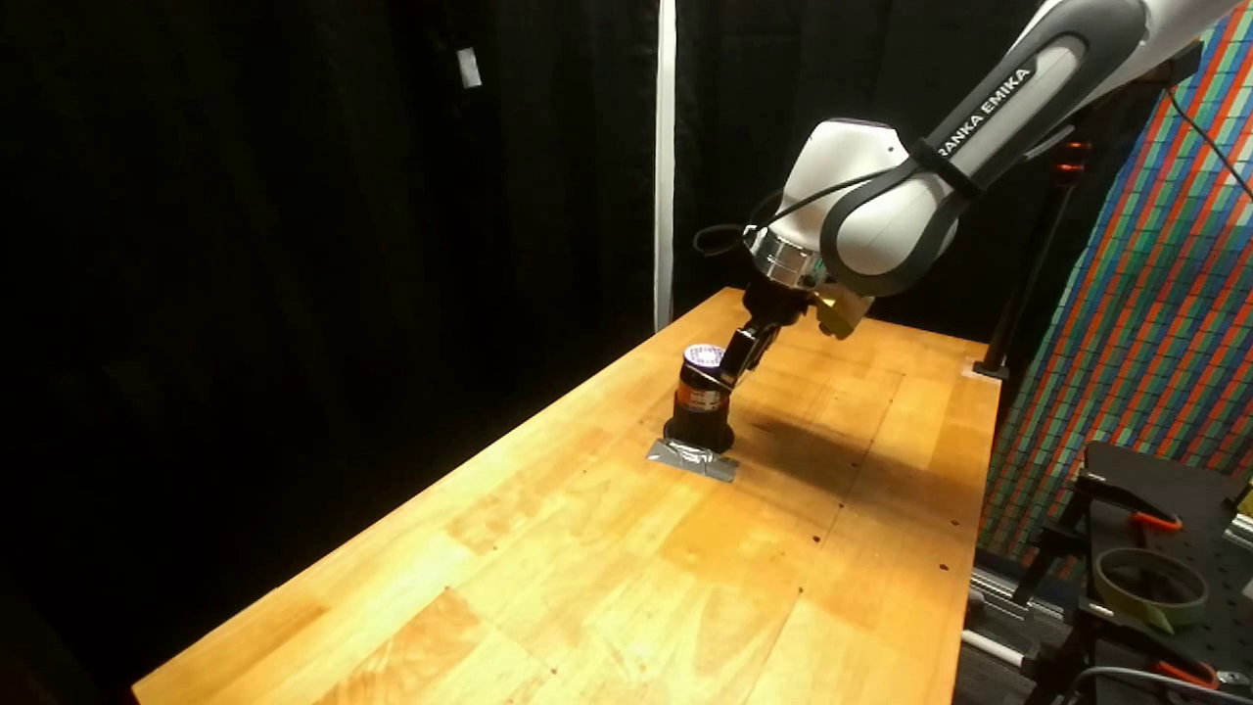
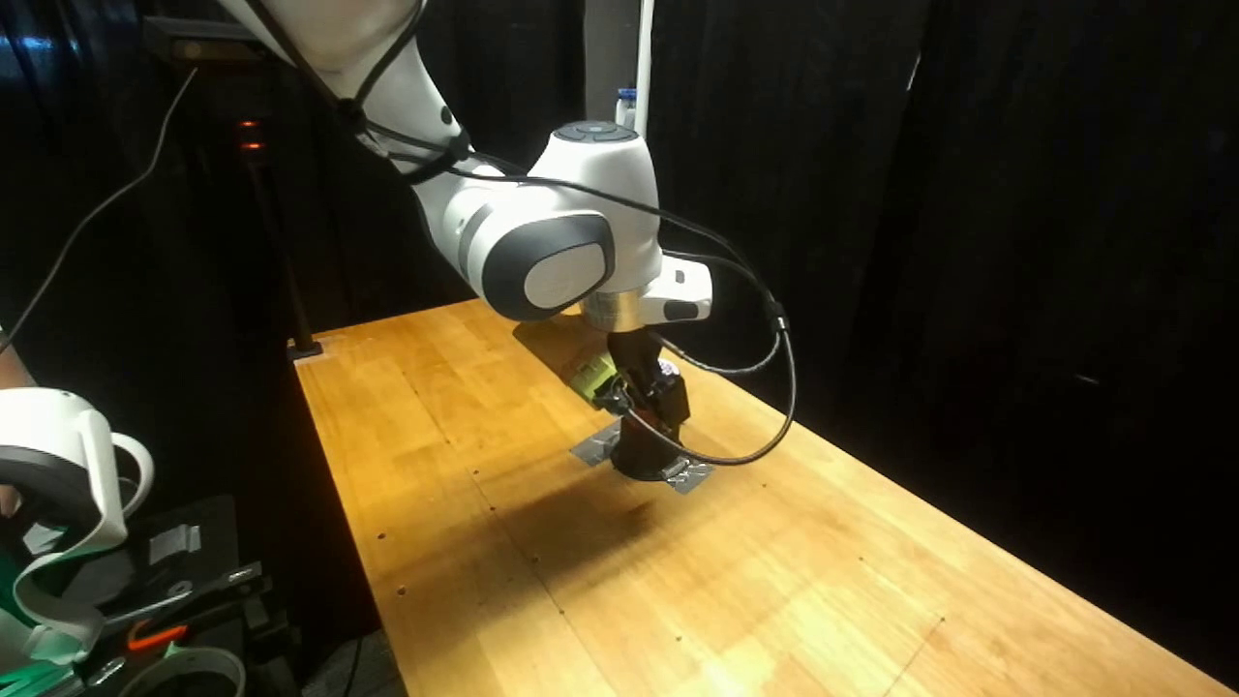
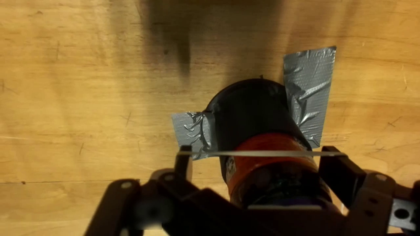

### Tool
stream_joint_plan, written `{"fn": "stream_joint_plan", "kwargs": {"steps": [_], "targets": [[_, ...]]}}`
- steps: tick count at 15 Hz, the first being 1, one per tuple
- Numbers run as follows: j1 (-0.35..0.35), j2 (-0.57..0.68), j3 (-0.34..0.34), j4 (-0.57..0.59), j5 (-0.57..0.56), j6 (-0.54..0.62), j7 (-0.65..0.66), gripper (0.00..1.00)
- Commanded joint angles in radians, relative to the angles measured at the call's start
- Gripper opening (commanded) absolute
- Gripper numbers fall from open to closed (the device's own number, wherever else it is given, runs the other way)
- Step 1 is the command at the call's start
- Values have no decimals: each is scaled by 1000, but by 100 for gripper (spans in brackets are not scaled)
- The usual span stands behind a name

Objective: Put the rubber band on the jar.

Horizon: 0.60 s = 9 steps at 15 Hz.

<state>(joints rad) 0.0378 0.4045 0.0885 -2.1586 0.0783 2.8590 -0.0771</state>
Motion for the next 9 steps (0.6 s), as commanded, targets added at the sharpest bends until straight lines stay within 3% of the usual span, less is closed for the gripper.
{"fn": "stream_joint_plan", "kwargs": {"steps": [1, 6, 9], "targets": [[18, -8, -27, -38, -43, 66, 29, 100], [53, -1, -69, -62, -79, 143, 78, 100], [44, -15, -55, -82, -77, 143, 64, 100]]}}
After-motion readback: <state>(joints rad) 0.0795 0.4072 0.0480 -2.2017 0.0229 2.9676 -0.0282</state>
